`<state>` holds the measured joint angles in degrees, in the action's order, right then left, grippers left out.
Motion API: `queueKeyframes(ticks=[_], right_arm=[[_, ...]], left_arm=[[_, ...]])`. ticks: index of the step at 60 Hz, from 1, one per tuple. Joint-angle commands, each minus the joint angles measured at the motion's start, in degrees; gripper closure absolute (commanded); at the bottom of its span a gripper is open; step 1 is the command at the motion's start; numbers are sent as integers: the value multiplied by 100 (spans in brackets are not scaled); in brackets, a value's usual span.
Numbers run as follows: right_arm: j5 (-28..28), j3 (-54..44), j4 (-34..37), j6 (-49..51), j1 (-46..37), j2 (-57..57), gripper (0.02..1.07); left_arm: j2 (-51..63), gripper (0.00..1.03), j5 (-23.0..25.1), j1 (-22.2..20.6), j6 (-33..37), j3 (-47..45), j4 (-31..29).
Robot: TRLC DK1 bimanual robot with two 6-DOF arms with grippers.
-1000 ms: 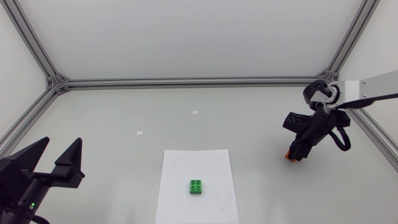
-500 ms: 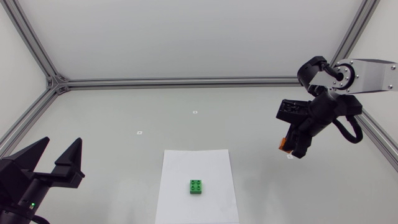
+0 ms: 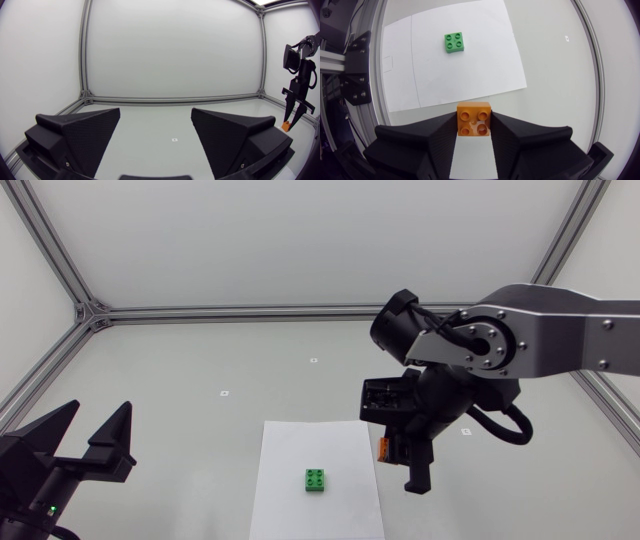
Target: Pick up the orange 2x2 brick with the right arm and stack it on top of the green 2x2 brick in the center
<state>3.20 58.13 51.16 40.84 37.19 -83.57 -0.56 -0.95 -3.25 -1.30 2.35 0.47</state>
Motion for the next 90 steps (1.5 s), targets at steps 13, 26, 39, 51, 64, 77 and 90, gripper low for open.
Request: queueKeyframes(ticks=[13, 26, 39, 51, 64, 77, 90], right_arm=[[5, 252, -123, -551, 948, -371, 99], [-39, 550, -255, -683, 1291, -880, 99], [-92, 893, -326, -735, 1475, -1355, 99], [-197, 1166, -422, -770, 1484, -1715, 98], [-197, 1298, -493, -762, 1493, -1979, 98], [-197, 1333, -554, -735, 1537, -2137, 98], [-197, 1350, -633, -744, 1572, -2243, 98]], left_arm=[[-15, 4, 16, -45, 33, -235, -65], [-15, 4, 16, -45, 33, -235, -65], [-15, 4, 16, -45, 42, -235, -65], [-15, 4, 16, -45, 33, -235, -65], [-15, 4, 16, -45, 33, -235, -65], [-15, 4, 16, -45, 33, -235, -65], [-15, 4, 16, -45, 33, -235, -65]])
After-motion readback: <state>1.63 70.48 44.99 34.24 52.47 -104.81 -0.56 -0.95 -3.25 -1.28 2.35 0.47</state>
